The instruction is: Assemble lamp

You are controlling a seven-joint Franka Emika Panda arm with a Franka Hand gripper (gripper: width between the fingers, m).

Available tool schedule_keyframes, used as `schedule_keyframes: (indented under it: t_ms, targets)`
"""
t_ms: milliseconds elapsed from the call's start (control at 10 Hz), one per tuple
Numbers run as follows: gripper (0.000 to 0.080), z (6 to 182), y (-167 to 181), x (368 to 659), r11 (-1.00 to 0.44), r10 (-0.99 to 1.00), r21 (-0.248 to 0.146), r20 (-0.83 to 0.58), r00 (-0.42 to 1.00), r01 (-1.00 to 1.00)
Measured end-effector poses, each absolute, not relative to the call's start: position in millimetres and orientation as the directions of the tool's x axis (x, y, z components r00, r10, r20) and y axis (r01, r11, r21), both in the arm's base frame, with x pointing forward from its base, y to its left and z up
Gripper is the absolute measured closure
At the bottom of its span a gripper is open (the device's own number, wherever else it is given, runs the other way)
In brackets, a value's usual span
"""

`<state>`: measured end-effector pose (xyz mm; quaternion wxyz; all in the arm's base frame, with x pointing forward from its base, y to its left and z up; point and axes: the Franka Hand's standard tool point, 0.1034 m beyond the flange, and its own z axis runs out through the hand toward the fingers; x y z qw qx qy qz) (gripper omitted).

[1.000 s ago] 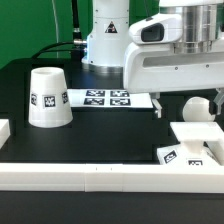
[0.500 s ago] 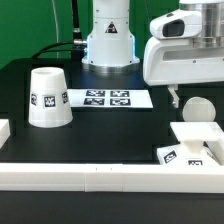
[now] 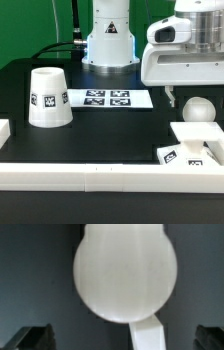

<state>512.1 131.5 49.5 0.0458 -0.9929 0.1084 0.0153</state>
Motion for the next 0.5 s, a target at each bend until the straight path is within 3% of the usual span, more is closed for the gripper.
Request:
schedule_keyframes:
  t_ms: [400, 500]
  targets:
    - [0.0101, 45.9, 130.8, 507.2, -0.974, -0.207, -0.082, -0.055, 0.977, -0.211]
    - [0.0101, 44.8, 128.7, 502.4, -0.981, -0.174, -0.07, -0.115, 0.978, -0.182]
